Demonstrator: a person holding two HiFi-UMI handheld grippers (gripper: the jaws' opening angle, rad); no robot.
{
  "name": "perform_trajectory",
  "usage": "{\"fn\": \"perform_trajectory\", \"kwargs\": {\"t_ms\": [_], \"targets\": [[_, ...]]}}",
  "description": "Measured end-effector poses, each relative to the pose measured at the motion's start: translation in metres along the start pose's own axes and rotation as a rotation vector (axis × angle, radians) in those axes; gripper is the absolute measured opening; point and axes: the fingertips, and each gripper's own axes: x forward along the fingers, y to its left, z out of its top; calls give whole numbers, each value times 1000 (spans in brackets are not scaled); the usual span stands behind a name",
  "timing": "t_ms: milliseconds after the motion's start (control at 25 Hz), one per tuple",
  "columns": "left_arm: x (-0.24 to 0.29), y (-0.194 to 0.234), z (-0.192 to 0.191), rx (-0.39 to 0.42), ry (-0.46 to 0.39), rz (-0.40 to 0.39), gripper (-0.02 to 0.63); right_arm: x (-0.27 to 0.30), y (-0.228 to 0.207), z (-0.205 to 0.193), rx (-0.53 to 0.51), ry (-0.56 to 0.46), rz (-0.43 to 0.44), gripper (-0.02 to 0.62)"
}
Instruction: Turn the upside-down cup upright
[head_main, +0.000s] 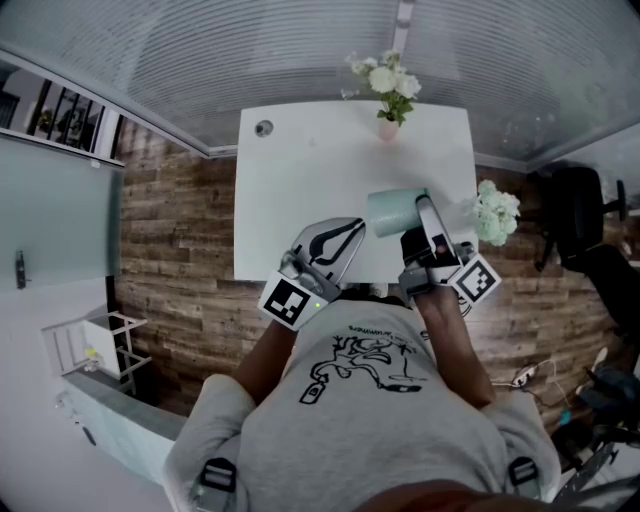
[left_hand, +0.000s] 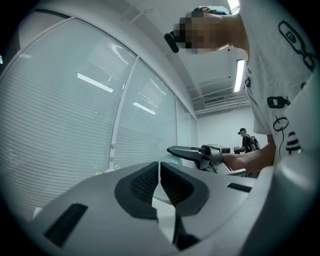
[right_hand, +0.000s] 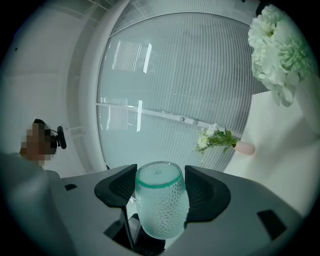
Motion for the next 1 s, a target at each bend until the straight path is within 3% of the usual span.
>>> {"fn": "perform_trajectory", "kwargs": {"t_ms": [480, 1000], "targets": [[10, -27, -9, -10, 37, -138, 109, -5, -3, 3, 37, -25, -1, 316], [21, -32, -19, -13, 74, -178, 109, -11, -2, 9, 71, -56, 16, 316]]}}
